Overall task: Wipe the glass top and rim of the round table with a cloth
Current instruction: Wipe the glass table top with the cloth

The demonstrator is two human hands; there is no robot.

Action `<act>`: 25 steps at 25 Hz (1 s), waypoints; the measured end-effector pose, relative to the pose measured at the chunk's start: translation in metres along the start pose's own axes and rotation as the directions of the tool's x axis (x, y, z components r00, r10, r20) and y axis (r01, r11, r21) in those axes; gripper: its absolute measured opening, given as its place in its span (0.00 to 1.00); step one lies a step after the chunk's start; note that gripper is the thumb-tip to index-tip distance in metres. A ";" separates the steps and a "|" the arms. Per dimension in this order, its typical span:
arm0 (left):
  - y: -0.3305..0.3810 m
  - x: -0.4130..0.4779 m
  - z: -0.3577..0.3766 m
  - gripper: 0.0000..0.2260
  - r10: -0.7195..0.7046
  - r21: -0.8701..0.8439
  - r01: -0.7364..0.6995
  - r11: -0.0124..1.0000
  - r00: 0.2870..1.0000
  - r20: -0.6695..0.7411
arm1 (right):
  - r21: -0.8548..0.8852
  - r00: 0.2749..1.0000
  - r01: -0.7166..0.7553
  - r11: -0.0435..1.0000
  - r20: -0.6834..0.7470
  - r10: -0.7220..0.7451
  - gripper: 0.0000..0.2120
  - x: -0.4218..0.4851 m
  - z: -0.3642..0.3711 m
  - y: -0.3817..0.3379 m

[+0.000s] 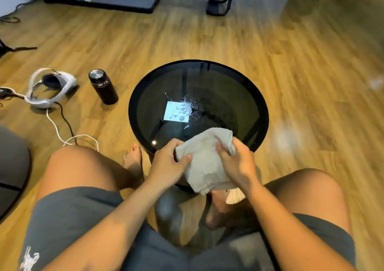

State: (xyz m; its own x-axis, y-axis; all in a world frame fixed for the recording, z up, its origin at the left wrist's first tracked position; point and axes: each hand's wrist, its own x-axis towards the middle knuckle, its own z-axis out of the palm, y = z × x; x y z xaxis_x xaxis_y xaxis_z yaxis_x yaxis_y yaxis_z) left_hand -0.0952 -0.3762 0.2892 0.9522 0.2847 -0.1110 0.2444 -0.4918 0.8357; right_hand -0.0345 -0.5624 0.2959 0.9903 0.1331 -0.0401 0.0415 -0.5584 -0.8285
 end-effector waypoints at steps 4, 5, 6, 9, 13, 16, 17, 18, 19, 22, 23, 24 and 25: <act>-0.018 0.044 0.011 0.19 0.181 0.480 -0.128 0.868 0.981 -0.066 | -0.608 0.990 -0.141 0.781 -0.073 0.122 0.30 0.020 -0.011 0.030; -0.027 0.055 0.009 0.22 0.202 0.554 -0.123 0.823 0.976 -0.084 | -0.664 0.996 -0.084 0.743 -0.053 0.065 0.32 0.012 0.002 0.032; -0.037 0.066 0.005 0.24 0.208 0.600 -0.108 0.793 0.973 -0.100 | -0.689 1.000 0.001 0.724 0.013 0.011 0.31 0.001 0.019 0.031; -0.052 0.087 -0.006 0.27 0.169 0.594 -0.029 0.804 0.969 -0.182 | -0.742 0.987 0.116 0.660 0.158 0.004 0.33 -0.019 0.061 0.026; -0.055 0.096 -0.004 0.30 0.149 0.606 -0.005 0.795 0.971 -0.188 | -0.768 0.988 0.111 0.631 0.156 0.016 0.37 0.015 0.051 0.038; -0.056 0.094 -0.005 0.29 0.146 0.581 0.011 0.814 0.964 -0.224 | -0.779 0.977 0.132 0.613 0.208 0.054 0.37 0.053 0.031 0.047; -0.057 0.095 -0.006 0.28 0.145 0.572 0.019 0.820 0.960 -0.240 | -0.792 0.975 0.130 0.596 0.211 0.068 0.36 0.069 0.024 0.051; -0.058 0.095 -0.006 0.28 0.143 0.566 0.024 0.824 0.958 -0.250 | -0.804 0.976 0.116 0.583 0.202 0.085 0.35 0.088 0.016 0.055; -0.058 0.095 -0.006 0.28 0.141 0.563 0.027 0.826 0.957 -0.253 | -0.812 0.978 0.090 0.576 0.183 0.105 0.34 0.109 0.007 0.060; -0.060 0.097 -0.006 0.29 0.137 0.581 0.021 0.814 0.964 -0.227 | -0.830 0.977 0.001 0.558 0.119 0.175 0.33 0.174 -0.022 0.073; -0.060 0.098 -0.005 0.30 0.143 0.589 0.013 0.808 0.965 -0.218 | -0.828 0.977 -0.018 0.560 0.104 0.184 0.33 0.190 -0.029 0.075; -0.060 0.099 -0.004 0.30 0.149 0.592 0.007 0.806 0.965 -0.215 | -0.820 0.980 -0.028 0.571 0.090 0.178 0.33 0.199 -0.032 0.075; -0.059 0.099 -0.004 0.30 0.153 0.591 0.004 0.807 0.964 -0.216 | -0.807 0.985 -0.036 0.589 0.070 0.155 0.33 0.201 -0.032 0.074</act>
State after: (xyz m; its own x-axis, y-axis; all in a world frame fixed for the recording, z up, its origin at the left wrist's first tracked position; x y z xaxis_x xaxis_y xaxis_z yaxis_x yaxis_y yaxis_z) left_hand -0.0159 -0.3154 0.2312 0.9160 0.3771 0.1371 0.3096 -0.8816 0.3562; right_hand 0.1718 -0.6029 0.2440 0.9731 0.1016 -0.2070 0.0962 -0.9947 -0.0361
